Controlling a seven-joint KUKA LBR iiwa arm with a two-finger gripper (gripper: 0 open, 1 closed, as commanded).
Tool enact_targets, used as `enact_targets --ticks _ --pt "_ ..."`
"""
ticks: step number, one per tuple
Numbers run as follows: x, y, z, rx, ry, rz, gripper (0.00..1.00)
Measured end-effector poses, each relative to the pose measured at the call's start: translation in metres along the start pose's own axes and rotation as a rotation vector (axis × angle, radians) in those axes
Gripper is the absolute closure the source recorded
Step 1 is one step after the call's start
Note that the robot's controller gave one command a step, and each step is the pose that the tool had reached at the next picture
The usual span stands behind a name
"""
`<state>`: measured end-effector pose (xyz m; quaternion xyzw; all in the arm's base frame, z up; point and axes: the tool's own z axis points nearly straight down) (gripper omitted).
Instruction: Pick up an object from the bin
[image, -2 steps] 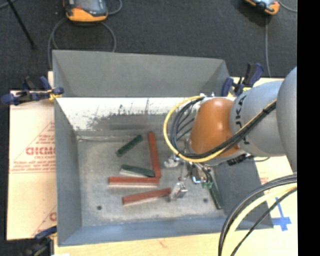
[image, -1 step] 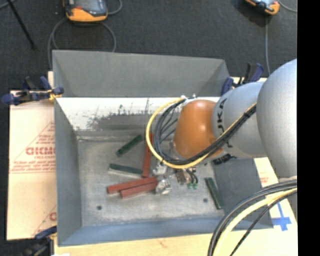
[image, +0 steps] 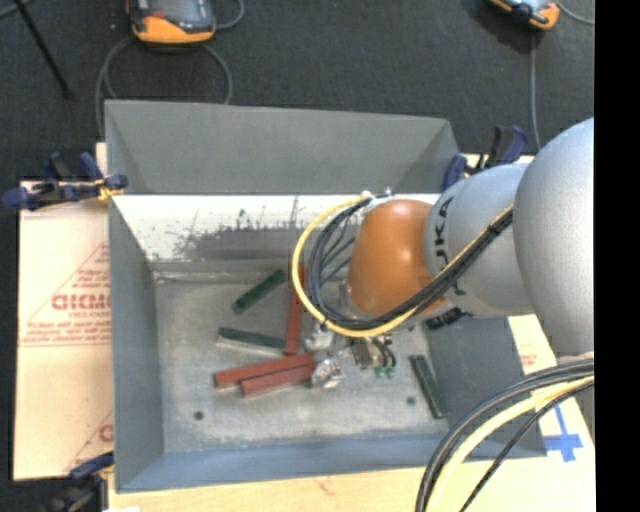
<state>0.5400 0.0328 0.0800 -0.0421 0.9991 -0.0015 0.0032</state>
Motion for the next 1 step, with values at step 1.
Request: enact_targets --ticks 1 --pt "0.0019 0.0081 -0.1345 -0.003 0.0 0.012 1.0"
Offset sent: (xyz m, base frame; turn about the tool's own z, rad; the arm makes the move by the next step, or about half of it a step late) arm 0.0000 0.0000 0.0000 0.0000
